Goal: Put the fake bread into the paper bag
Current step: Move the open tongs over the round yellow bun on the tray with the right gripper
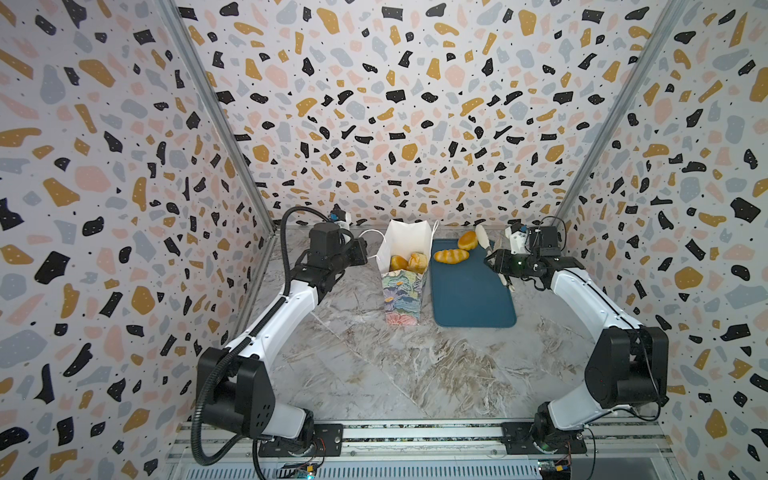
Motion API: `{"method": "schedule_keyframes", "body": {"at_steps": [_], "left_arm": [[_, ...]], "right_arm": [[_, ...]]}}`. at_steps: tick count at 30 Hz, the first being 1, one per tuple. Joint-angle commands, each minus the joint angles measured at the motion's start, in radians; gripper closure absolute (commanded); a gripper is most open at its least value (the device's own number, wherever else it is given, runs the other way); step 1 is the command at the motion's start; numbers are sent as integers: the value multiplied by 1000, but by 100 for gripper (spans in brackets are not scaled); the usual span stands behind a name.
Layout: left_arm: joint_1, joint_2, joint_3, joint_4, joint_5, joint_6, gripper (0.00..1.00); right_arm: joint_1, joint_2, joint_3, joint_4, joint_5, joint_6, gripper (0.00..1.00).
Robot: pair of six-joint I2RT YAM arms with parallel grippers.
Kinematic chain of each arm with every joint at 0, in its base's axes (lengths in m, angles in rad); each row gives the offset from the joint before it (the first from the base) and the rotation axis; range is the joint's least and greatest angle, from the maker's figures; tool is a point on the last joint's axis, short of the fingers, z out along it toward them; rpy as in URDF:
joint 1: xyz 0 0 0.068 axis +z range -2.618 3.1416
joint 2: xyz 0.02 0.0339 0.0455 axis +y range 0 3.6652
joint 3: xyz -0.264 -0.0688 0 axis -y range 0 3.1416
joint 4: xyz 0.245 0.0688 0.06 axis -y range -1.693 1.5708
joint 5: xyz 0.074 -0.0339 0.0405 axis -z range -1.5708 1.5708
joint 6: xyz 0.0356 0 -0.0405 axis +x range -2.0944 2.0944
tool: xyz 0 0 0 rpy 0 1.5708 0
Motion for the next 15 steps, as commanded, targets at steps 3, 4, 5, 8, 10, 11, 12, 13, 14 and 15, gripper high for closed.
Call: {"method": "schedule_keyframes", "body": {"at_steps": [3,4,5,8,10,11,12,13,14,15], "left_arm": [[4,-5,19,12,-4,5,100],[4,-4,19,12,-3,5,100],[5,-1,21,12,-2,5,100],[4,-1,21,11,-2,5,100],[5,-1,21,12,-3,6,100],[5,0,20,12,-3,6,100],[6,0,20,12,-3,5,100],[6,0,20,11,-3,5,100],[5,-1,20,11,-3,6,100],[7,-1,20,11,-3,6,100]], "right_arm": [[-7,32,25,19,-24,-9,51],[-8,49,35,10,-24,-11,51],[-8,62,43,3,-24,-14,52],[-7,110,67,-10,-18,-23,53],[-8,137,80,-12,-13,-25,54],[-7,149,86,-13,-13,-27,54],[-7,164,95,-15,-12,-30,54],[-8,176,106,-17,-11,-31,55],[-8,189,116,-21,-10,-32,55],[-7,201,128,-26,-10,-34,56]]}}
